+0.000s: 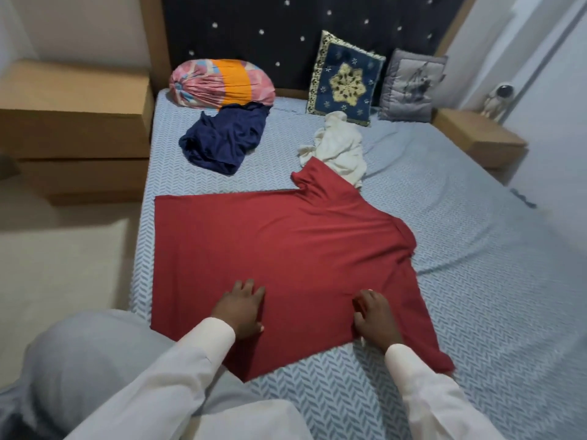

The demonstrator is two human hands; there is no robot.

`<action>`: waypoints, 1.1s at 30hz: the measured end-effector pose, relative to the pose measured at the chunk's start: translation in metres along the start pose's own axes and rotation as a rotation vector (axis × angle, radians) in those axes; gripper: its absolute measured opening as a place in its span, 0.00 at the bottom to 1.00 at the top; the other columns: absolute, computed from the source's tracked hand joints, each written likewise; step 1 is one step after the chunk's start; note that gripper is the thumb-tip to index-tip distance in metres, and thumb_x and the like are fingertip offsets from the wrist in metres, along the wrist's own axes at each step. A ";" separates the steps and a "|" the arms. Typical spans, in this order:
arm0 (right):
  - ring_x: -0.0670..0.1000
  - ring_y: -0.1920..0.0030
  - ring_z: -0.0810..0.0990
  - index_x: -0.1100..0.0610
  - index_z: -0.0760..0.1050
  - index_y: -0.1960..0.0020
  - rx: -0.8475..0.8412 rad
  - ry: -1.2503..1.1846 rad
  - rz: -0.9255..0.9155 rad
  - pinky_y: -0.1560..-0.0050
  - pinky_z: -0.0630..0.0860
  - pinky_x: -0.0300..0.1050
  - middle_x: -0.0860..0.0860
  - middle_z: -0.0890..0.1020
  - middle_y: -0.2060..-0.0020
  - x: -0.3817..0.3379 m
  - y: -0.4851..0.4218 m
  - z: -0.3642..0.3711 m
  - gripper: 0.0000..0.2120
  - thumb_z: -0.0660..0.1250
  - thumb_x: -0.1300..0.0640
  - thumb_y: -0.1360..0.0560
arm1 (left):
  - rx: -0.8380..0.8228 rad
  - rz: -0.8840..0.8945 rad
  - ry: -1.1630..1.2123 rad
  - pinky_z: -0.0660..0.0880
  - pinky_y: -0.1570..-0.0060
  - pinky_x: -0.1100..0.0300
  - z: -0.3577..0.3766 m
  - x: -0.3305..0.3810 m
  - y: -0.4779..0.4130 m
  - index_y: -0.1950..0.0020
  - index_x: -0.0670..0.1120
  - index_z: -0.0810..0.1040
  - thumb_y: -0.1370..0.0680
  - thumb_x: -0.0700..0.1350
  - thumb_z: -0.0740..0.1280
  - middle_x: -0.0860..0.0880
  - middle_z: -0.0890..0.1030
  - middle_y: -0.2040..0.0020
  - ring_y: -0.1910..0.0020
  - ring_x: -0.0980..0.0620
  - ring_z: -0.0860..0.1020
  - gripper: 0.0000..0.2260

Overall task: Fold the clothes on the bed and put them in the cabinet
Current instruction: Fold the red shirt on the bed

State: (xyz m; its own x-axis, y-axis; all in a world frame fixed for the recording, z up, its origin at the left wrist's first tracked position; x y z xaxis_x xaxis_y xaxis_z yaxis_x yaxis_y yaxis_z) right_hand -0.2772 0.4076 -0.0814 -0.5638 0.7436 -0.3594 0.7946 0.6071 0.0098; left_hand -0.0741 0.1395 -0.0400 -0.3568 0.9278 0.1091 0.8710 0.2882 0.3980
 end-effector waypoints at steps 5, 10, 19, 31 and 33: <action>0.56 0.41 0.72 0.55 0.78 0.47 -0.016 0.072 -0.185 0.38 0.69 0.47 0.55 0.77 0.45 0.033 0.054 -0.016 0.23 0.67 0.49 0.40 | -0.168 0.019 -0.132 0.72 0.37 0.52 0.010 0.024 0.042 0.32 0.47 0.69 0.35 0.60 0.75 0.45 0.73 0.34 0.35 0.43 0.71 0.36; 0.57 0.54 0.75 0.48 0.78 0.55 0.096 0.140 -0.233 0.54 0.74 0.51 0.49 0.77 0.58 0.033 0.051 -0.016 0.12 0.65 0.46 0.36 | -0.314 -0.040 -0.338 0.76 0.43 0.53 0.009 0.020 0.076 0.36 0.45 0.77 0.28 0.53 0.71 0.45 0.79 0.37 0.40 0.45 0.79 0.22; 0.55 0.54 0.78 0.49 0.78 0.58 -0.023 0.307 -0.099 0.57 0.65 0.48 0.48 0.80 0.60 0.019 0.053 -0.018 0.10 0.60 0.48 0.33 | -0.457 -0.269 -0.202 0.64 0.29 0.53 0.027 -0.004 0.083 0.25 0.42 0.67 0.16 0.47 0.57 0.45 0.66 0.25 0.27 0.45 0.67 0.20; 0.64 0.32 0.67 0.60 0.67 0.32 0.133 -0.046 0.807 0.34 0.64 0.61 0.62 0.71 0.34 0.080 0.022 -0.051 0.26 0.63 0.46 0.24 | -0.255 -0.089 -0.158 0.78 0.53 0.57 0.002 0.019 0.071 0.45 0.45 0.82 0.34 0.56 0.73 0.46 0.83 0.46 0.49 0.46 0.82 0.22; 0.64 0.33 0.69 0.57 0.72 0.35 0.083 -0.103 0.829 0.33 0.63 0.61 0.62 0.73 0.35 0.089 0.012 -0.059 0.25 0.64 0.43 0.25 | -0.220 -0.034 -0.152 0.76 0.54 0.57 0.001 0.027 0.064 0.46 0.45 0.82 0.35 0.62 0.74 0.45 0.84 0.47 0.50 0.45 0.82 0.25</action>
State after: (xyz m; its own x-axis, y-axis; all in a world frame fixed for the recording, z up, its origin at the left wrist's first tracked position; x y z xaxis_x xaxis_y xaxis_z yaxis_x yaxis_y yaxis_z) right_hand -0.3312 0.4977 -0.0585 0.2299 0.9083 -0.3495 0.9588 -0.1499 0.2413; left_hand -0.0280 0.1831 -0.0128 -0.3152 0.9482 -0.0387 0.7593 0.2765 0.5891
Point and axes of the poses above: each hand's wrist, its own y-axis away from the middle knuckle, its own z-axis out of the palm, x = y × z, the point moved 1 cm from there along -y, towards the middle knuckle
